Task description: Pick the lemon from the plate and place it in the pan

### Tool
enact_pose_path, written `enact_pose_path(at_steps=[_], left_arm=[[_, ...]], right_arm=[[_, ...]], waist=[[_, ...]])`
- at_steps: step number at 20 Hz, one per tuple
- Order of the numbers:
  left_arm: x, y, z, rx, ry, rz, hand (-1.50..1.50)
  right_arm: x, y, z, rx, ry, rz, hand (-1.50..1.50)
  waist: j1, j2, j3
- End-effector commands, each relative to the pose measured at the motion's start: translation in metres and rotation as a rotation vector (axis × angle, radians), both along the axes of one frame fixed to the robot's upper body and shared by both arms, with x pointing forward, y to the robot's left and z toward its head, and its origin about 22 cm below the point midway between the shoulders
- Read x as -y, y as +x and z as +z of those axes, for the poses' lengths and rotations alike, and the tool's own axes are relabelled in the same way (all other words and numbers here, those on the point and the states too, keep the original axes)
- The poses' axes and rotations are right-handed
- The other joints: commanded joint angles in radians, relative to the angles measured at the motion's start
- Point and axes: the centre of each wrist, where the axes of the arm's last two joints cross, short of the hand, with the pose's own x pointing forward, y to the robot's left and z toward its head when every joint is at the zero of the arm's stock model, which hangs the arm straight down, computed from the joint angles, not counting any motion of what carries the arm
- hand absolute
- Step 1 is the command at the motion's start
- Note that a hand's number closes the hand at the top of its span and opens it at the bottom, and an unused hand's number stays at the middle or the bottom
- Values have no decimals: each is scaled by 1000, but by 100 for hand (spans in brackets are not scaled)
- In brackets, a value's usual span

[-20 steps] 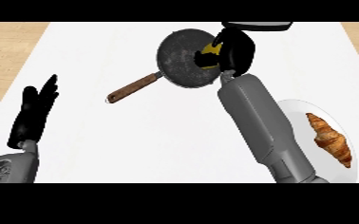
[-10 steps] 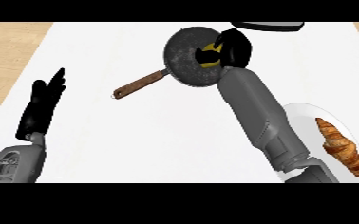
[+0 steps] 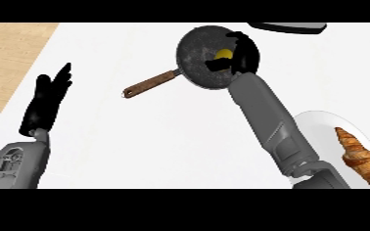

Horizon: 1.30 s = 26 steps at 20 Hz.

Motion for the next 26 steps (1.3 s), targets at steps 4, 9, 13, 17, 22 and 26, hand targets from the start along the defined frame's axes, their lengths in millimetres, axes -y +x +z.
enact_pose_path(at_steps=[4,9,13,17,22,26], left_arm=[[11,-2,-12,-1,-21,-11,0],[9,6,-2,6,-4,-1,0],[6,2,-12,-16,6,7,0],[-16,-9,-18,-26,3,58,0],[-23,-18,-14,-28,-4,89,0],[-55,-44,-26,-49,-5,137,0]], right_arm=[[4,1,-4,98,55,-8,-150],[3,9,16,271,120,-79,-150],[5,8,11,315,135,-159,-150],[20,5,-1,329,183,-212,-150],[38,-5,-22,344,200,-286,-150],[55,-17,-33,383,212,-273,-150]], waist=[[13,4,0],[-2,-2,0],[-5,-9,-1],[-52,-19,-2],[-93,-41,-2],[-136,-59,-4]])
